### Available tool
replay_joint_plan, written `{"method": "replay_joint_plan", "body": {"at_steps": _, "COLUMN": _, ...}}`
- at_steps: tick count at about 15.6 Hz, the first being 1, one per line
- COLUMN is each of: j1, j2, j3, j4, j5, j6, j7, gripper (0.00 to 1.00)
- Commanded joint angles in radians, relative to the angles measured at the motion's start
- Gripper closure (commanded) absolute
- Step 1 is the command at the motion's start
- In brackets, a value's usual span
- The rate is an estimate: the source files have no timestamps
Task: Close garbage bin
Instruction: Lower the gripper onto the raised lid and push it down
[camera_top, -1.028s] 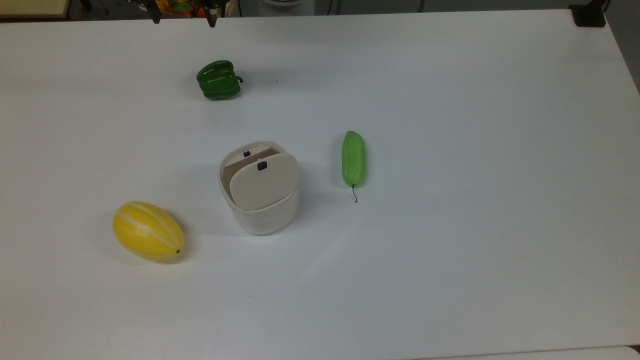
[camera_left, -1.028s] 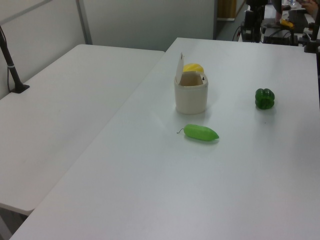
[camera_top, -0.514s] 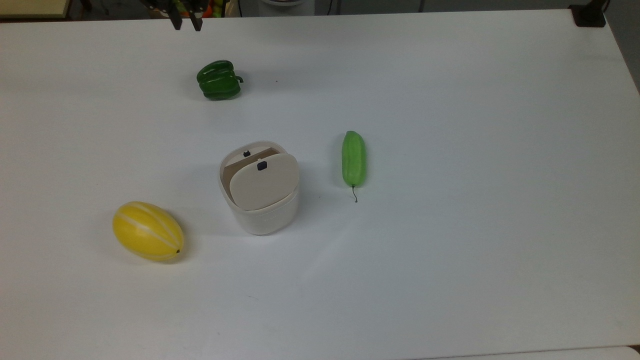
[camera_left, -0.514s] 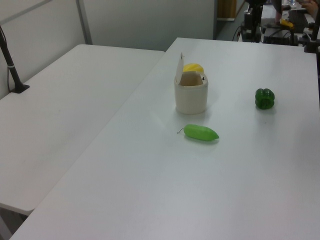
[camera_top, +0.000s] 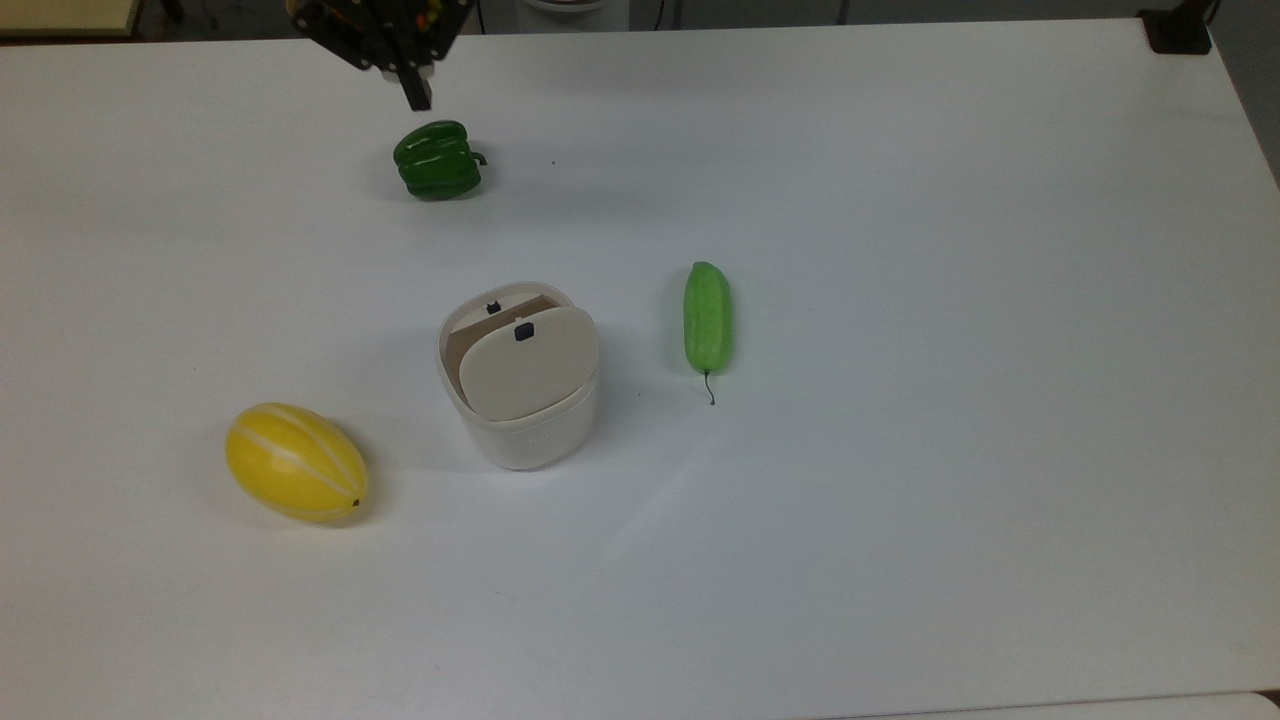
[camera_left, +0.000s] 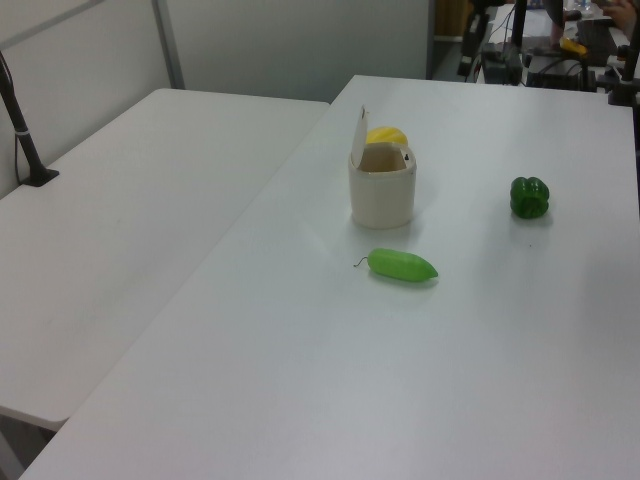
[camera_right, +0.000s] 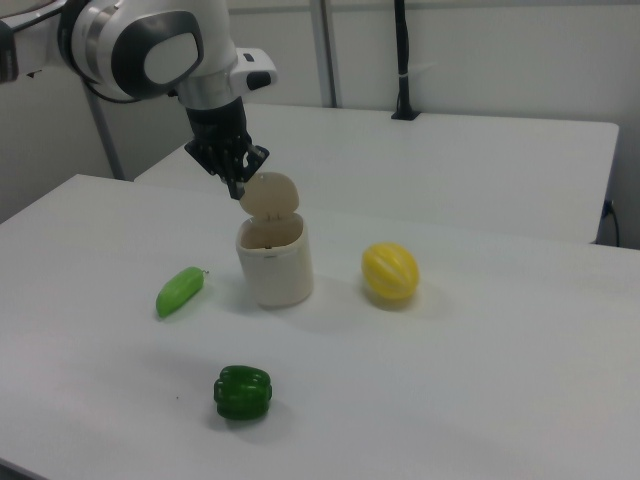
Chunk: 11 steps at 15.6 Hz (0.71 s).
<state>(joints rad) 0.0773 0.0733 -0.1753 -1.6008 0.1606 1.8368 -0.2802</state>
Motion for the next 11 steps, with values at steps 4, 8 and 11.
{"method": "replay_joint_plan", "body": {"at_steps": 4, "j1": 0.102, "j2": 0.132, "j3": -0.016, "j4": 0.093, "j5": 0.033, "j6": 0.123, "j7": -0.027, "gripper": 1.0}}
{"method": "replay_joint_plan", "body": {"at_steps": 8, "j1": 0.143, "j2": 0.226, "j3": -0.021, "j4": 0.186, "j5": 0.077, "j6": 0.307, "j7": -0.031, "gripper": 1.0}}
{"method": "replay_joint_plan", "body": {"at_steps": 11, "j1": 0.156, "j2": 0.284, "j3": -0.021, "j4": 0.222, "j5": 0.077, "j6": 0.433, "j7": -0.028, "gripper": 1.0}}
